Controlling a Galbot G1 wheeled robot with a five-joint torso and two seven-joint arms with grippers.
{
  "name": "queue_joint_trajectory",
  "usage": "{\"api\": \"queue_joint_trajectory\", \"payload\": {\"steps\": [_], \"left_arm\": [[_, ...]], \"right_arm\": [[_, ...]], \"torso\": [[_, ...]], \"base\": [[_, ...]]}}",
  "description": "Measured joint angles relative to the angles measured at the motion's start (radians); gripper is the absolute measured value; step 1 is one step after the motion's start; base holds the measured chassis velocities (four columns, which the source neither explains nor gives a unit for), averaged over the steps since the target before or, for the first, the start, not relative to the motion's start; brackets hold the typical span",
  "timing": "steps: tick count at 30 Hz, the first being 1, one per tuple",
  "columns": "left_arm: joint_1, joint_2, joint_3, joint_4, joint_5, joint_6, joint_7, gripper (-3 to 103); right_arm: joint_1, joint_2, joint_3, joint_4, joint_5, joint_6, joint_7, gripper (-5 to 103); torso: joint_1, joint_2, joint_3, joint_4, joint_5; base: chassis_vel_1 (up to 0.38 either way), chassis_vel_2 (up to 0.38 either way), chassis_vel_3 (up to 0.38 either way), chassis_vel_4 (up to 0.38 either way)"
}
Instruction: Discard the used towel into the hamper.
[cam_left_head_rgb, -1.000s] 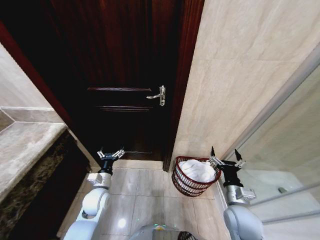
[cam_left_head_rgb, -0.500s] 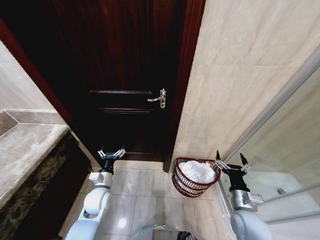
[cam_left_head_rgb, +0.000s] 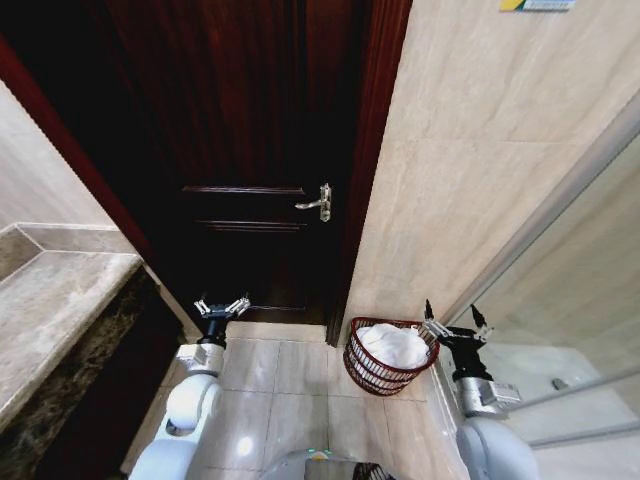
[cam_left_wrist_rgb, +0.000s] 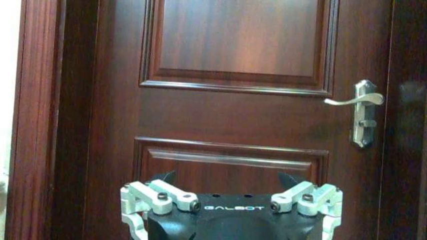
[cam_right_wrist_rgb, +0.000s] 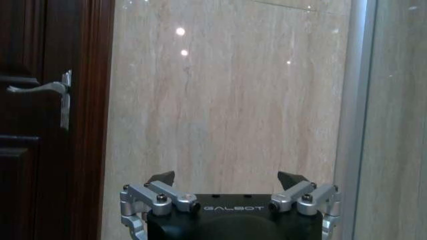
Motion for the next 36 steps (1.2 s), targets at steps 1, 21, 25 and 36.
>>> {"api": "queue_joint_trajectory", "payload": {"steps": [1, 21, 25, 36], "left_arm": [[0.000, 0.000, 0.000, 0.000, 0.000, 0.001, -0.002, 100], [0.027, 0.021, -0.026, -0.005, -0.018, -0.003, -0.003, 100], [0.024, 0.021, -0.026, -0.006, -0.019, -0.004, -0.002, 100], [0.024, 0.018, -0.023, -0.012, -0.020, -0.004, -0.003, 100]], "right_arm": [[0.002, 0.000, 0.001, 0.001, 0.002, -0.002, -0.001, 100], [0.023, -0.001, 0.020, 0.010, 0.047, -0.023, -0.061, 100], [0.022, 0.001, 0.017, 0.013, 0.038, -0.026, -0.057, 100], [0.000, 0.005, 0.024, 0.030, 0.036, -0.025, -0.054, 100]], "torso": [[0.002, 0.004, 0.002, 0.0000, 0.0000], [0.047, 0.104, 0.057, 0.0001, 0.0000], [0.059, 0.132, 0.072, 0.0001, 0.0000], [0.089, 0.197, 0.108, 0.0000, 0.0000]], "base": [[0.000, 0.000, 0.000, 0.000], [0.000, 0.000, 0.000, 0.000], [0.000, 0.000, 0.000, 0.000], [0.000, 0.000, 0.000, 0.000]]}}
